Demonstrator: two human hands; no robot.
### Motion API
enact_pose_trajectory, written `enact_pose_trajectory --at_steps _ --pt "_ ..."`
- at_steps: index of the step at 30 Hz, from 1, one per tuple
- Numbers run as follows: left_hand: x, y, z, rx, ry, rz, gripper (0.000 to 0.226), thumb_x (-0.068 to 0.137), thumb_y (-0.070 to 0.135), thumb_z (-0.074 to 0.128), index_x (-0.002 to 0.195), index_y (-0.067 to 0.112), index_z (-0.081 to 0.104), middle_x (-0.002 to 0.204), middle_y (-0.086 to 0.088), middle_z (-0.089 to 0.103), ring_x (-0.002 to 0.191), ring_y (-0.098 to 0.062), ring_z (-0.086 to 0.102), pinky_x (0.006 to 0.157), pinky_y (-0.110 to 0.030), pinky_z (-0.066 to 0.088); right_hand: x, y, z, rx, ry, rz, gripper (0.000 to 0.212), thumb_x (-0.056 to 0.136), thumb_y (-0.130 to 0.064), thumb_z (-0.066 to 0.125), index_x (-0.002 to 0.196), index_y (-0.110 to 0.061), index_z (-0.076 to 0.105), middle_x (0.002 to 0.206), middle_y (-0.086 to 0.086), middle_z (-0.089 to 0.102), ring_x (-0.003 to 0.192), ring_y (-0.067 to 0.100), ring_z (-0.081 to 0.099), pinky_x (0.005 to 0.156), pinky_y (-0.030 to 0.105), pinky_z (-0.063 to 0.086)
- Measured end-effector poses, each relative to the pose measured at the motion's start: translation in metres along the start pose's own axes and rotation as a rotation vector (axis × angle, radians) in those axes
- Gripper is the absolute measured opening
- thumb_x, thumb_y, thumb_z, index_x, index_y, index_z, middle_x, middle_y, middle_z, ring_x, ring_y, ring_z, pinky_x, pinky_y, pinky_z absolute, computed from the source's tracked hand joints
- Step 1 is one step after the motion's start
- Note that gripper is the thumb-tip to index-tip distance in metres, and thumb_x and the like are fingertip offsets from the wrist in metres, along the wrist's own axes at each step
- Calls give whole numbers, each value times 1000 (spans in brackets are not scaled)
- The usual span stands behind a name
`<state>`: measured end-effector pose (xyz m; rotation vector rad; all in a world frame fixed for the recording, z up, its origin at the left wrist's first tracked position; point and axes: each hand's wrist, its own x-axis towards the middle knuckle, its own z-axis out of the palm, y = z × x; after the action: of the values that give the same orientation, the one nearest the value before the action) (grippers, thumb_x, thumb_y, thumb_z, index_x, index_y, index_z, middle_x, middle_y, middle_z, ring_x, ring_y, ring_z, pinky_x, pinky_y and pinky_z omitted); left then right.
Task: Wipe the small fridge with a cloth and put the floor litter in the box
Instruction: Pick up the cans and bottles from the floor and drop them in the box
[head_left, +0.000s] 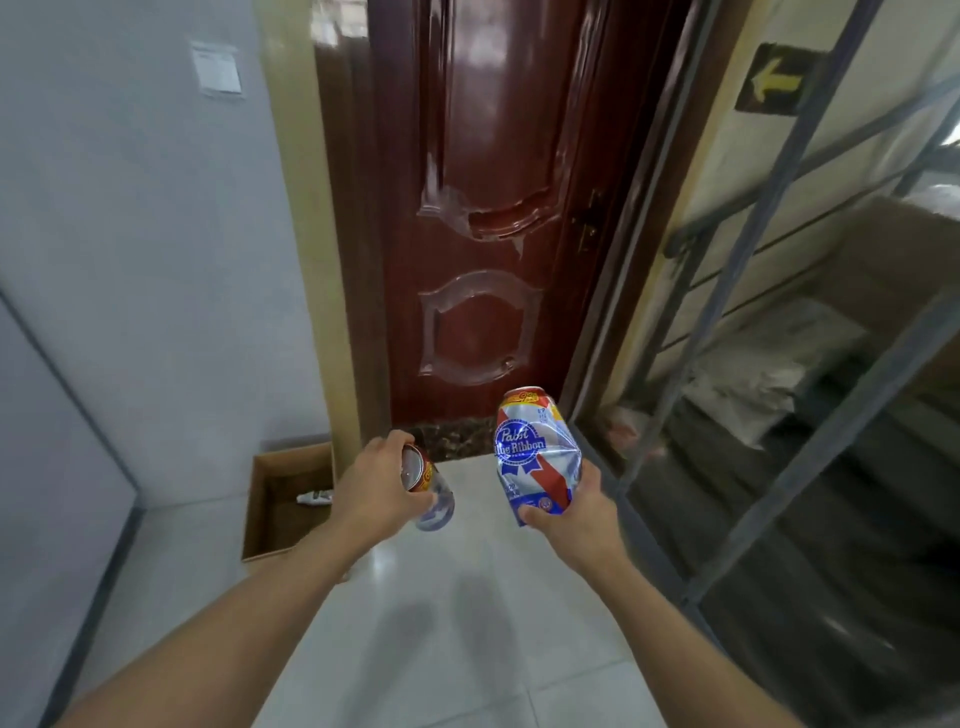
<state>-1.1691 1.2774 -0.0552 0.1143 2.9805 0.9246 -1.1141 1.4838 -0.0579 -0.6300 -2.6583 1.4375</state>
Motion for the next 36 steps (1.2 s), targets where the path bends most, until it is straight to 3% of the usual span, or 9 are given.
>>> enact_pose_trajectory --at_steps 11,19,26,33,36 --pt "161 6 9 30 168 -182 65 68 32 78 124 18 48 117 -4 56 103 -21 55 80 -32 51 224 -37 45 -72 -241 -188 83 63 -30 84 131 -16 39 119 -3 55 108 22 59 85 30 49" --pt "237 4 27 -8 335 -483 61 64 29 77 118 19 51 108 0 56 99 -21 55 75 -29 45 370 -75 81 -134 -495 -341 90 59 -26 87 133 -15 36 121 5 59 103 24 60 84 30 50" --pt "265 -31 32 -3 386 -750 62 67 31 75 121 22 47 111 -2 56 95 -20 55 77 -35 52 432 -105 148 -195 -698 -420 85 64 -19 84 134 -11 37 121 9 59 103 26 60 82 27 46" --pt "309 -104 27 -76 469 -887 67 69 36 77 125 22 44 116 -1 55 101 -19 54 80 -35 54 468 -148 241 -319 -826 -553 85 67 -22 83 136 -10 35 125 9 57 110 26 57 80 21 41" --pt "329 -133 24 -121 469 -955 68 70 36 77 127 22 42 118 -2 54 102 -19 54 82 -34 54 487 -164 283 -375 -890 -560 87 67 -23 82 138 -10 33 127 8 55 110 24 57 84 26 46"
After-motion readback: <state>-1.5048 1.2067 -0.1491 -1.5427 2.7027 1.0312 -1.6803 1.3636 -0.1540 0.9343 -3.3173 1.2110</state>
